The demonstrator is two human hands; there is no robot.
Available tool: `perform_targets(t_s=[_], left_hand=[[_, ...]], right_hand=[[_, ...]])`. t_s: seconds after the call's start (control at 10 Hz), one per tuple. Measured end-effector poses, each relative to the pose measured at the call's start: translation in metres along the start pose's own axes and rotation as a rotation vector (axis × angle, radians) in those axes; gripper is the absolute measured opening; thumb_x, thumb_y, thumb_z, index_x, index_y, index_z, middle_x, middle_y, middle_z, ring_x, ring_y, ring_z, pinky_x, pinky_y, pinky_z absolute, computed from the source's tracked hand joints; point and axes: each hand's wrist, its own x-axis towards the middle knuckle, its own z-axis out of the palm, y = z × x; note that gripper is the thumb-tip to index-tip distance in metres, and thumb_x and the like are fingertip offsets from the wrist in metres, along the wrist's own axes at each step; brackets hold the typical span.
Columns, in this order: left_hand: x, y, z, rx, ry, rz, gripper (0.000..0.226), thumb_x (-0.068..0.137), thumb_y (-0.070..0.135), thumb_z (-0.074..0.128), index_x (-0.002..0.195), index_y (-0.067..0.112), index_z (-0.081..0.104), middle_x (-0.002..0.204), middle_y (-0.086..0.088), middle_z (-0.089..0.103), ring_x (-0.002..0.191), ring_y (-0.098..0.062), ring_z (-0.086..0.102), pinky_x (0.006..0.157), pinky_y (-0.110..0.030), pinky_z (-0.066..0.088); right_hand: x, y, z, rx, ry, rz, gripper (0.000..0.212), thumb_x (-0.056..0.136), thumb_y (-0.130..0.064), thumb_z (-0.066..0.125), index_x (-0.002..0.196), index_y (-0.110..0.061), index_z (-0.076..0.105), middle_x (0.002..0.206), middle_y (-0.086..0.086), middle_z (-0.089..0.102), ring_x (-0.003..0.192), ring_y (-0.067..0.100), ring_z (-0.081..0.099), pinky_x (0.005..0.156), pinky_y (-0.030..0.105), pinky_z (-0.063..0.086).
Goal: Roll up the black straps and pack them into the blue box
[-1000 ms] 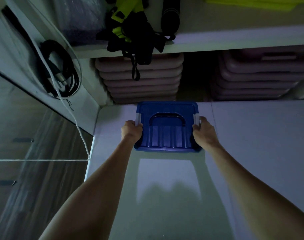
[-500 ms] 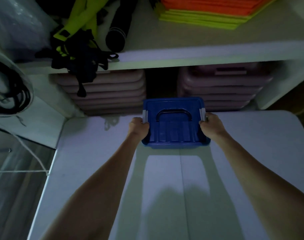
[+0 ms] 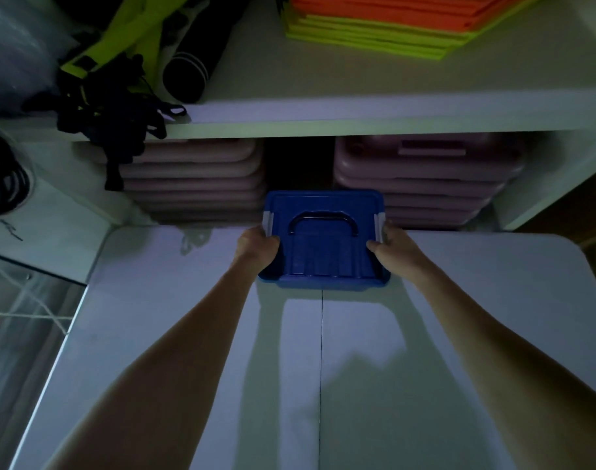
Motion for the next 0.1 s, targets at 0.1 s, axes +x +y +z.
perform_targets(t_s=[0.1], left_hand=[[-0.0098,0.0184,-0.0022,0.123,0.088,0.083,0.053,0.089,0.037,0.058,0.134,0.009,0.051,0.137,-0.021,0.05,0.125,-0.042,0.047,0.105,-0.05,0.043]], right_hand=[[-0.0028,-0.0152,-0.0037,-0.118,0.152,-0.087,0.056,0.095,-0.036,0.05,0.141,-0.007,0.038,0.138,0.016,0.048,0.131,0.038,0.042,0.111,0.047,0.032]])
